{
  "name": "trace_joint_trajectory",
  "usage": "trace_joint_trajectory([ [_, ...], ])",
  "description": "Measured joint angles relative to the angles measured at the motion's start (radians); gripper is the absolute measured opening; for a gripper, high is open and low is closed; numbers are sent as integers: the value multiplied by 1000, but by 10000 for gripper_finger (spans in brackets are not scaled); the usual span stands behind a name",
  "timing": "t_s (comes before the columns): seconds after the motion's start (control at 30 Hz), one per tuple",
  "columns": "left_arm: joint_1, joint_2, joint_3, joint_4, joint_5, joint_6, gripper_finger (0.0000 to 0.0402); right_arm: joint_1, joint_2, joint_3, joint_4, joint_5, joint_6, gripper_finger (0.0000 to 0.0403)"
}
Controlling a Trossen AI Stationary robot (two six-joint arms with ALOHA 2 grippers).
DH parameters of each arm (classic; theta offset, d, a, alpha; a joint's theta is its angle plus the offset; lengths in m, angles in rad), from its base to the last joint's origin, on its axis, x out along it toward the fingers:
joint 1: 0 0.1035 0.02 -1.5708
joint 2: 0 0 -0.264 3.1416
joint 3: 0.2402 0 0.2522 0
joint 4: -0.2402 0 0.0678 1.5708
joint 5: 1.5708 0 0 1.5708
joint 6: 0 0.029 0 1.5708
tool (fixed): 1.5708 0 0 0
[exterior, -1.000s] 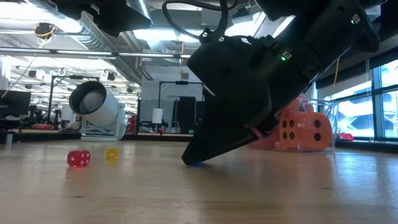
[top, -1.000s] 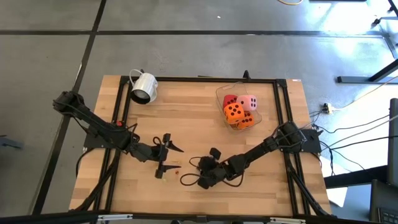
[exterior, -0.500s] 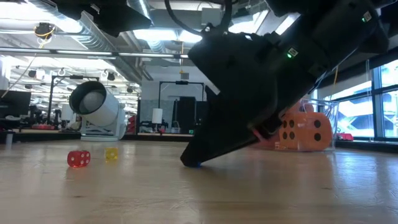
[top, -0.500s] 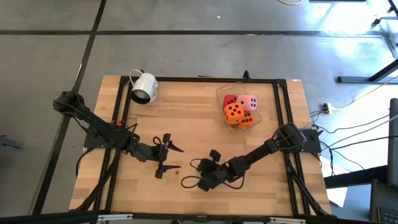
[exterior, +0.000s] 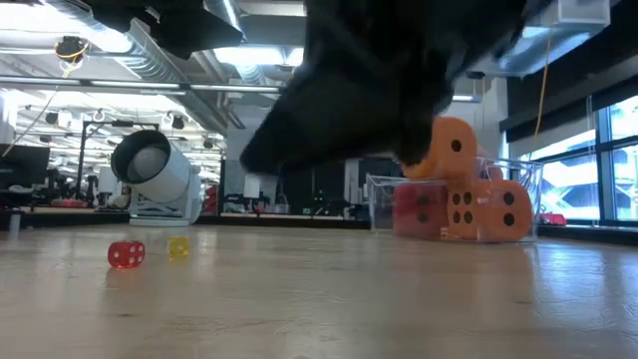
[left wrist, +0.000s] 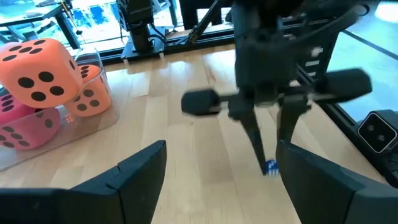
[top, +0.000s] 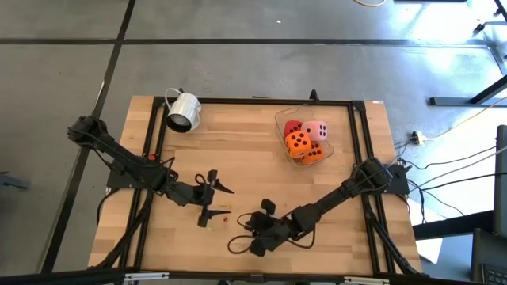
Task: Pick & Place Dice
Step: Put the small blue die in the bin
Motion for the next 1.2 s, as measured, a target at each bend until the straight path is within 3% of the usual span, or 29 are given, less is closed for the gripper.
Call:
trace_joint_trajectory([
  [0.43,0,0,1,7,8,0,294,80,-107,310,-762,348,15,55],
  [0.6,0,0,1,8,17,0,294,98,-182,332,-1068,448,184,58],
  [0.83,0,0,1,11,17,0,294,98,-279,331,-1498,468,479,57],
  [1.2,0,0,0,8,16,0,294,118,-514,244,-1521,652,500,56],
])
